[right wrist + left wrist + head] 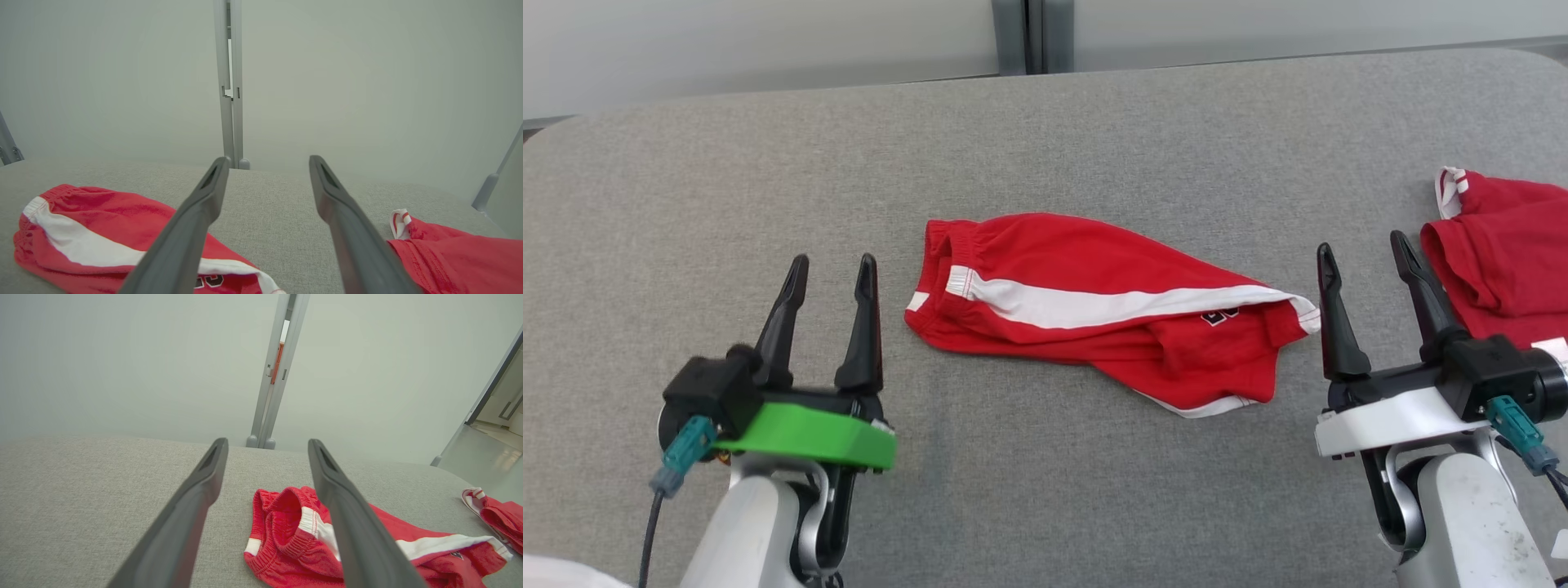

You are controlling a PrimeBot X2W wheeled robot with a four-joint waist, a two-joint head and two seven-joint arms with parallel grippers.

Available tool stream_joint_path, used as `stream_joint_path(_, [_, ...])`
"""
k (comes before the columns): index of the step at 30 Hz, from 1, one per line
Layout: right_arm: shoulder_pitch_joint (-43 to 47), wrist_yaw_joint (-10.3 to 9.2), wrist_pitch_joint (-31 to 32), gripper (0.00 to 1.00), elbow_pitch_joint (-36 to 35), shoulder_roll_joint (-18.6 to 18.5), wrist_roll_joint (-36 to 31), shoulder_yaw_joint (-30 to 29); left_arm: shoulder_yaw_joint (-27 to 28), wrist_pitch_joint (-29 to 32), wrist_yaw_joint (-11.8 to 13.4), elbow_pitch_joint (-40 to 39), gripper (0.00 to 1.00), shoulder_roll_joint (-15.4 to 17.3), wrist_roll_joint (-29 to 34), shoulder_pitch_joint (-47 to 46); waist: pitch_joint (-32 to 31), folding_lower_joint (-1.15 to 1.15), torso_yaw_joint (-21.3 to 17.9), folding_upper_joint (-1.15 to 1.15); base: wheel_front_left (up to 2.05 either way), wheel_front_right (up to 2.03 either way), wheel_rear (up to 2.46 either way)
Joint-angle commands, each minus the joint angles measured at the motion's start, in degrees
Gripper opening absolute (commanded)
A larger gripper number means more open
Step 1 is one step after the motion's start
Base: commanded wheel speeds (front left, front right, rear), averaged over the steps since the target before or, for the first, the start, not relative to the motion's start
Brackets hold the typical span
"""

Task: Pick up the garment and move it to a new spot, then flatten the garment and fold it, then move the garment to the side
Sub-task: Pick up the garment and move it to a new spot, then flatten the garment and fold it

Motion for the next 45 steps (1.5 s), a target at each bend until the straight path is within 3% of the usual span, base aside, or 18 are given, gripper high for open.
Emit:
stream_joint_path(1, [0.68, -0.10, -0.15, 1.00, 0.15, -0.13, -0.09, -0.06, 1.19, 0.01, -0.77, -0.82, 1.00, -0.51, 2.27, 2.43, -1.30, 0.00, 1.30, 0.00, 0.00, 0.00, 0.00])
stream_joint_path(8, [2.15, -0.10, -0.16, 1.00, 0.33, -0.11, 0.71, -0.21, 8.69, 0.00, -3.76, -3.21, 1.00, -4.64, 8.63, 8.86, -2.31, 0.00, 2.19, 0.00, 0.00, 0.00, 0.00])
stream_joint_path(16, [2.75, -0.11, -0.16, 1.00, 1.10, -0.12, 1.14, 0.95, 10.73, 0.01, -5.19, -2.79, 1.00, -6.14, 13.70, 10.95, -2.47, 0.00, 1.91, 0.00, 0.00, 0.00, 0.00])
stream_joint_path(34, [2.01, -0.10, -0.16, 1.00, 1.04, -0.12, 0.62, 1.13, 8.51, 0.00, -5.12, -0.85, 1.00, -6.26, 10.03, 9.51, -1.97, 0.00, 1.47, 0.00, 0.00, 0.00, 0.00])
stream_joint_path(45, [0.49, -0.11, -0.16, 1.00, 0.76, -0.12, -0.26, 1.21, -0.06, 1.13, -6.56, 13.65, 1.00, -6.05, 7.42, -1.30, 2.42, 0.00, -0.38, 0.00, 0.00, 0.00, 0.00])
